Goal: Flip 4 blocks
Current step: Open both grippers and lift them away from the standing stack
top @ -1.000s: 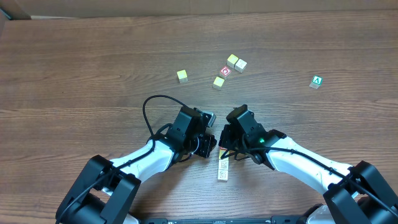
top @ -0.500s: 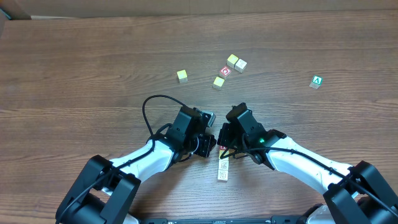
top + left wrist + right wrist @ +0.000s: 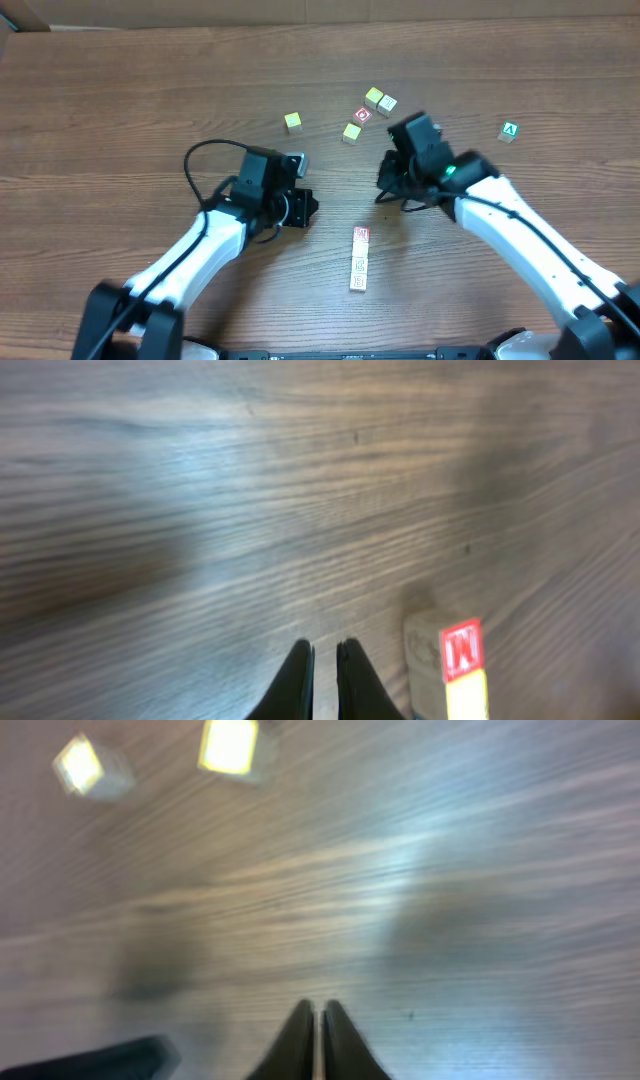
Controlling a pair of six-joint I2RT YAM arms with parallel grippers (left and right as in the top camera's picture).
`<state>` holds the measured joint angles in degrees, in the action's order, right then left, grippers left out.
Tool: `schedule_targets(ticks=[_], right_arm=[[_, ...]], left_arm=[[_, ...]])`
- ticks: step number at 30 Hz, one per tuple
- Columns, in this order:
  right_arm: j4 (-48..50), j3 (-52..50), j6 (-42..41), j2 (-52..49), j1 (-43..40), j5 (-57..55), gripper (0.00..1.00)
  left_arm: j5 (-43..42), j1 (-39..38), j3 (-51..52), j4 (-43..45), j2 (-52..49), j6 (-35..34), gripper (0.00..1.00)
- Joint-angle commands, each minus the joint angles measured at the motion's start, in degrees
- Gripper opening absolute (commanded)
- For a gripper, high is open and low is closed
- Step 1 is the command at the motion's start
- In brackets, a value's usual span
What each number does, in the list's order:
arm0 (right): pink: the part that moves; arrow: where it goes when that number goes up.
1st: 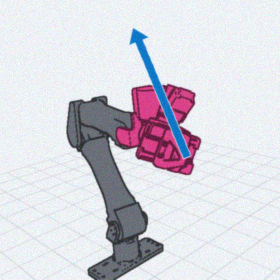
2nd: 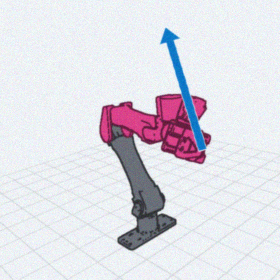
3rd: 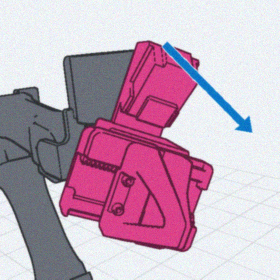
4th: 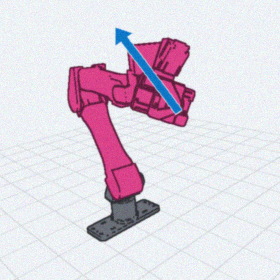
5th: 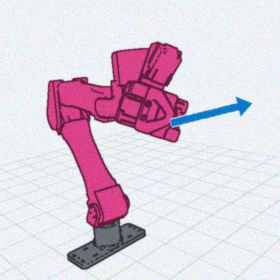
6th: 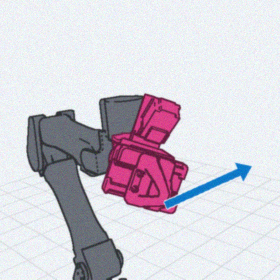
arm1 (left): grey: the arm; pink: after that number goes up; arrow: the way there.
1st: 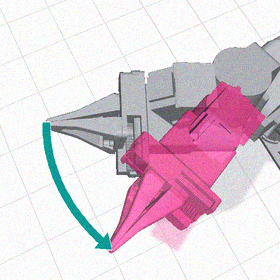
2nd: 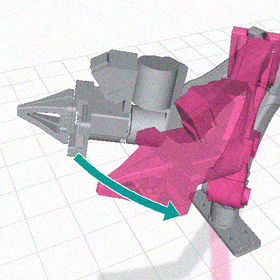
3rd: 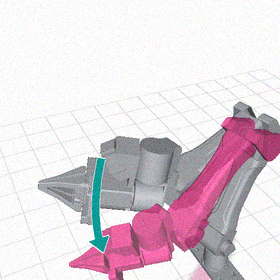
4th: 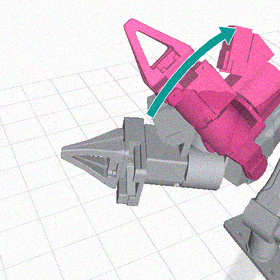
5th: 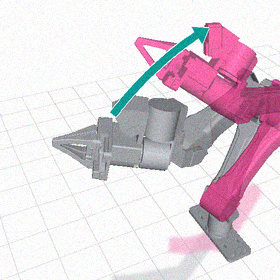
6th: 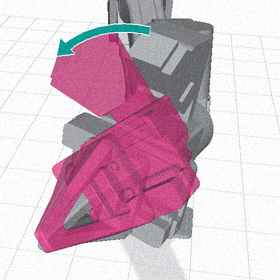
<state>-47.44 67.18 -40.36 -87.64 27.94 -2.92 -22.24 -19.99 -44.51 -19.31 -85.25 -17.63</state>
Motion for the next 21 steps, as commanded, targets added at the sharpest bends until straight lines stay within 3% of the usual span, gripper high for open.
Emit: schedule_targets(ticks=[1,5,7,9,17,21], right_arm=[[-8.00,9.16,1.44,2.84,-0.81,-10.75,0.27],[-16.02,14.69,1.44,3.17,-0.81,-14.14,0.49],[-18.25,16.09,1.49,3.61,-0.81,-14.34,0.66],[-18.95,16.26,1.86,4.20,-0.81,-14.40,1.00],[-20.48,16.26,1.84,4.55,-0.81,-14.40,1.00],[-20.83,16.20,1.84,4.52,-0.81,-14.40,1.00]], left_arm=[[10.08,-0.02,-6.56,-8.55,9.60,2.40,0.04],[14.08,-0.02,-11.26,-18.80,18.78,3.08,0.04],[15.58,-0.22,-13.51,-24.46,24.94,4.15,0.04],[17.59,-0.66,-15.21,-29.73,30.23,5.01,0.04],[25.03,-1.57,-20.11,-55.58,52.39,0.28,0.04],[25.40,-1.57,-20.26,-59.87,62.16,-4.22,0.05]])
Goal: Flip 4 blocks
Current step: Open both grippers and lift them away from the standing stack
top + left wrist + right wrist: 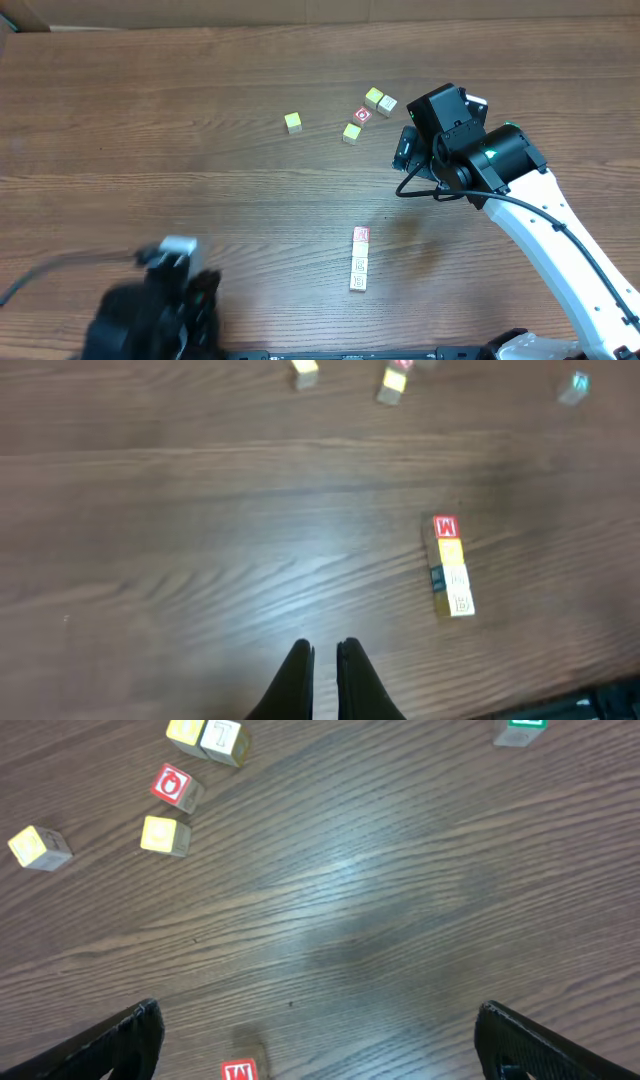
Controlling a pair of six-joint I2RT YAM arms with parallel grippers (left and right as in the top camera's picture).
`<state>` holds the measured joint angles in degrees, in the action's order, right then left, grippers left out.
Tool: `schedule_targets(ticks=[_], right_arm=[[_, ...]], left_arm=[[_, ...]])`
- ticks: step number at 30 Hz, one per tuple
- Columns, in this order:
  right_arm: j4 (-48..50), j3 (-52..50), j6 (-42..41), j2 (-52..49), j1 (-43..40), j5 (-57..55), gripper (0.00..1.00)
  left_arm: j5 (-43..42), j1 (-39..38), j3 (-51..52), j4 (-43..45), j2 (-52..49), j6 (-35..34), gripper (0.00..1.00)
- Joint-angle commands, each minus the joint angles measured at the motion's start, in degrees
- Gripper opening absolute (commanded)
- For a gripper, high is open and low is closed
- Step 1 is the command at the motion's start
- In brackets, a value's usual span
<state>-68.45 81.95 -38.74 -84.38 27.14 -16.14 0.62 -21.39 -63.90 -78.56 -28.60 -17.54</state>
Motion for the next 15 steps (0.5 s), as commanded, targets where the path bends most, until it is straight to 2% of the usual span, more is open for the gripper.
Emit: schedule_targets(ticks=[1,5,6,7,8,15], right_arm=[[0.15,1.42,0.20,1.27,0.00,-1.16,1.00],[-0.15,1.38,0.20,1.27,0.00,1.73,1.00],[-0.52,1.38,0.20,1.27,0.00,2.84,1.00],[-0.59,1.38,0.20,1.27,0.00,3.39,1.00],[-0.44,1.38,0.20,1.27,0.00,3.37,1.00],[-0.44,1.38,0.20,1.27,0.00,3.37,1.00]], left_arm=[[2.54,-0.17,-0.87,-0.63,7.30,-4.35,0.11],[2.62,-0.17,-0.87,0.87,12.50,-4.33,0.29],[2.82,-0.17,-0.87,1.27,12.98,-4.35,0.45],[2.97,-0.17,-0.87,1.57,13.20,-4.35,0.96],[3.02,-0.17,-0.87,1.97,13.20,-4.33,1.00],[2.95,-0.17,-0.87,2.51,13.16,-4.35,1.00]])
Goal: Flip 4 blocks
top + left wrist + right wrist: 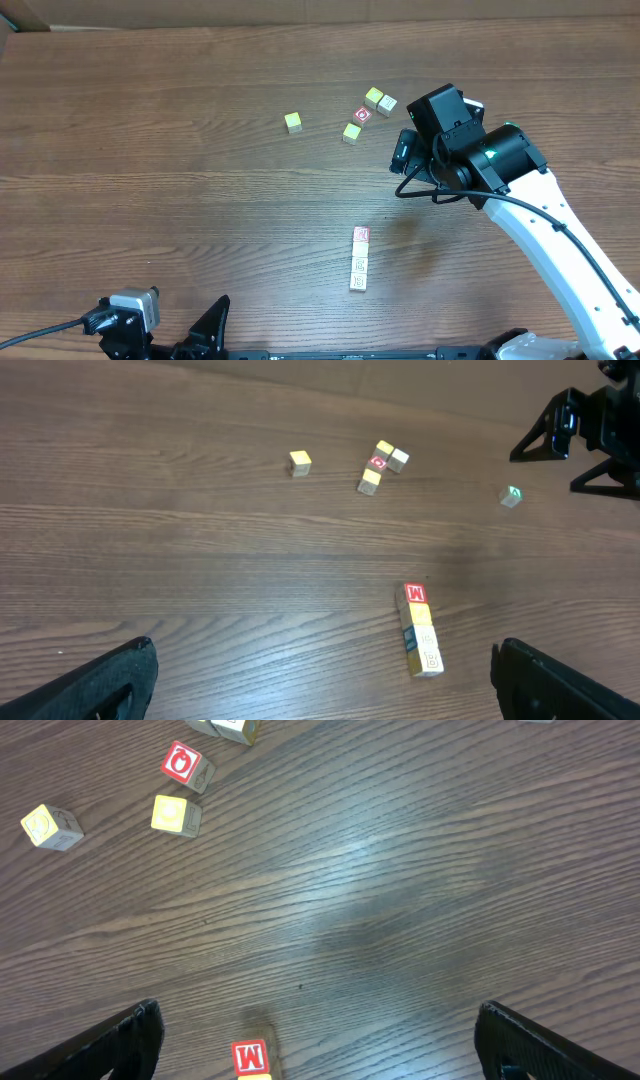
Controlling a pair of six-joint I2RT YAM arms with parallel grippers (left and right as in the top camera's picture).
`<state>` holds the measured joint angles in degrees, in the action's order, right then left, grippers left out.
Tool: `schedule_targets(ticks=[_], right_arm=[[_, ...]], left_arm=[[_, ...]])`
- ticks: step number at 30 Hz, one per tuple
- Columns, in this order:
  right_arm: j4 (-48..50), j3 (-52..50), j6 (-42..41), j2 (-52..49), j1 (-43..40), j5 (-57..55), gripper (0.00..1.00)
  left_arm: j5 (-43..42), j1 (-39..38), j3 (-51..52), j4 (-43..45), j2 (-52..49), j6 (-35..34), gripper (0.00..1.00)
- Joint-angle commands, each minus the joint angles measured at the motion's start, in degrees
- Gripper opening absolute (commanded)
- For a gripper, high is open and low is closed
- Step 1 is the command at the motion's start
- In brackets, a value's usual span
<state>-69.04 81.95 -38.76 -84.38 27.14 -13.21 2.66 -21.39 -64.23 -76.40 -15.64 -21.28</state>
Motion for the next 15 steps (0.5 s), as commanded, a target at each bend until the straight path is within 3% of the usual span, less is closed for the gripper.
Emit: schedule_targets(ticks=[1,11,15], right_arm=[[0.15,1.38,0.22,1.27,0.00,0.42,1.00],[0.15,1.38,0.22,1.27,0.00,0.44,1.00],[0.15,1.38,0.22,1.27,0.00,0.44,1.00]], left_arm=[[0.92,-0.17,-0.55,0.33,0.20,-0.61,1.00],[0.28,-0.17,-0.55,0.35,0.20,-0.66,1.00],[-3.69,-0.17,-0.55,-2.14,0.20,-1.46,1.00]])
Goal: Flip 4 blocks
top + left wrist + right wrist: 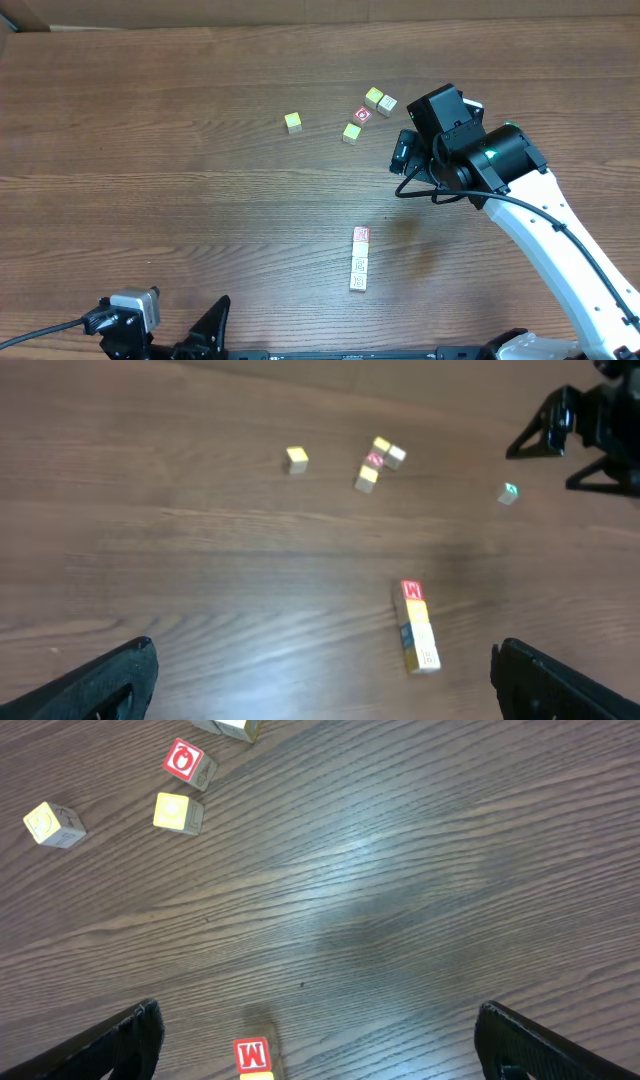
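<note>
A row of several blocks [360, 259] lies end to end on the table, with a red M block [361, 234] at its far end. The row [415, 626] also shows in the left wrist view, and the M block [250, 1056] at the bottom of the right wrist view. My left gripper [320, 690] is open wide, high and far back at the table's front edge [160, 335]. My right gripper [318, 1045] is open wide and empty, raised above the table beyond the row [412, 158].
Loose blocks lie at the back: a yellow one [292, 122], another yellow one [351, 132], a red one [363, 115] and a touching pair [378, 100]. A green block [509, 492] sits far right, hidden under my right arm in the overhead view.
The left wrist view has shifted slightly and gone blurry. The blocks, the right arm and both open grippers stand as before.
Both grippers were shut and low over the table on either side of the block row. Then the left arm was back at the front left, still shut, and the right gripper was raised and open. After that the left gripper was open too. The row has not moved.
</note>
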Controlling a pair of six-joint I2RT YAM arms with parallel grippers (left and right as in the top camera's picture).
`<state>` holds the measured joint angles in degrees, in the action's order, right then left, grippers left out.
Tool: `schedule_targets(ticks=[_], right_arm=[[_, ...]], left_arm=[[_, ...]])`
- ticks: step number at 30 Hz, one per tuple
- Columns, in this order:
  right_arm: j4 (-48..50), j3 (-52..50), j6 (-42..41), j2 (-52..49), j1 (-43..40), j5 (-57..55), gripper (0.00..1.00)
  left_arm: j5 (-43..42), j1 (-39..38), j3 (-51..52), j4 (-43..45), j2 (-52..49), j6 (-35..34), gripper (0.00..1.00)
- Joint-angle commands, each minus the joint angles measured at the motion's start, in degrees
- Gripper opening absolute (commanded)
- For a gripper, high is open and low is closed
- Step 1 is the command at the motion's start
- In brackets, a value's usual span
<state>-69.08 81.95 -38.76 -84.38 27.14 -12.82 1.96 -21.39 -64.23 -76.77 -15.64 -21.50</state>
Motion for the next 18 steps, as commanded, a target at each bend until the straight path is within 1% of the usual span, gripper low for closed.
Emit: schedule_targets(ticks=[1,3,5,6,10,12,14,18], right_arm=[[0.20,1.38,0.22,1.27,0.00,0.04,1.00],[0.20,1.38,0.22,1.27,0.00,0.04,1.00],[0.20,1.38,0.22,1.27,0.00,0.04,1.00],[0.20,1.38,0.22,1.27,0.00,0.02,1.00],[0.20,1.38,0.22,1.27,0.00,0.04,1.00],[0.20,1.38,0.22,1.27,0.00,0.04,1.00],[0.20,1.38,0.22,1.27,0.00,0.04,1.00],[0.20,1.38,0.22,1.27,0.00,0.04,1.00]], left_arm=[[-3.08,-0.17,-0.55,-2.97,0.20,-1.25,1.00],[-2.54,-0.17,-0.52,-3.19,0.20,-1.22,1.00],[-1.05,-0.17,-0.42,-0.50,0.20,-0.94,1.00],[-0.63,-0.17,-0.20,1.84,0.20,0.98,1.00],[-1.57,-0.17,1.88,10.27,0.20,15.74,1.00],[-1.55,-0.17,3.43,13.11,0.20,20.83,1.00],[-1.53,-0.17,5.03,15.85,0.20,23.12,1.00],[-1.60,0.55,10.67,25.05,0.39,25.51,1.00]])
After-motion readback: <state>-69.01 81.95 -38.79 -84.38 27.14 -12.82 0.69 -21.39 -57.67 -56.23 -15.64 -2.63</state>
